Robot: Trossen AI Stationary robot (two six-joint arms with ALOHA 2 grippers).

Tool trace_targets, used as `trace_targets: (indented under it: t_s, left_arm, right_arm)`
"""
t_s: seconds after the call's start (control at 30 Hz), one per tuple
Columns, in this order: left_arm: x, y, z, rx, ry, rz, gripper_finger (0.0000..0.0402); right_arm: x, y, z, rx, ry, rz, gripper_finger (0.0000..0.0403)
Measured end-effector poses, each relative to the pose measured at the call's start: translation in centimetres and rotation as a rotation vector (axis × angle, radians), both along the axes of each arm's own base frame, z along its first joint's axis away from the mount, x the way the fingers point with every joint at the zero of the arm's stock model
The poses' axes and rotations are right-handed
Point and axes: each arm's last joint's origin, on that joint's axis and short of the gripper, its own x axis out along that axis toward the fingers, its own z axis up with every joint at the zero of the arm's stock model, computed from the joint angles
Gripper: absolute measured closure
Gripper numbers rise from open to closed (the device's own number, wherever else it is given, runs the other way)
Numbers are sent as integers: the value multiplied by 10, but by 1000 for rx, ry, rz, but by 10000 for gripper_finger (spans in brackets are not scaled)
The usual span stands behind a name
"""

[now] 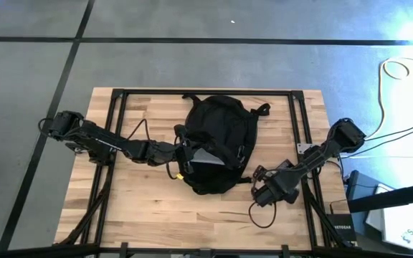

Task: Unpack backpack
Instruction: Put the black cellphone into the black backpack

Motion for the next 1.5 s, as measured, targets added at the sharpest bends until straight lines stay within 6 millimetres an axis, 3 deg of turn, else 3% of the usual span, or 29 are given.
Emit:
trace_targets:
  t_s: [0.23, 0.9, 1.37, 1.5]
  left_arm:
    - [0, 0, 0, -2, -1, -2, 402]
    - [0, 0, 0, -18, -5, -1, 402]
    - [0, 0, 0, -24, -8, 0, 402]
    - [0, 0, 0, -21, -7, -1, 402]
  right_arm:
    - [0, 2, 2, 26, 14, -205, 3]
    - [-12, -13, -24, -46, 2, -214, 3]
    - [-10, -27, -31, -45, 28, -191, 4]
    - [-11, -27, -31, -45, 30, -187, 19]
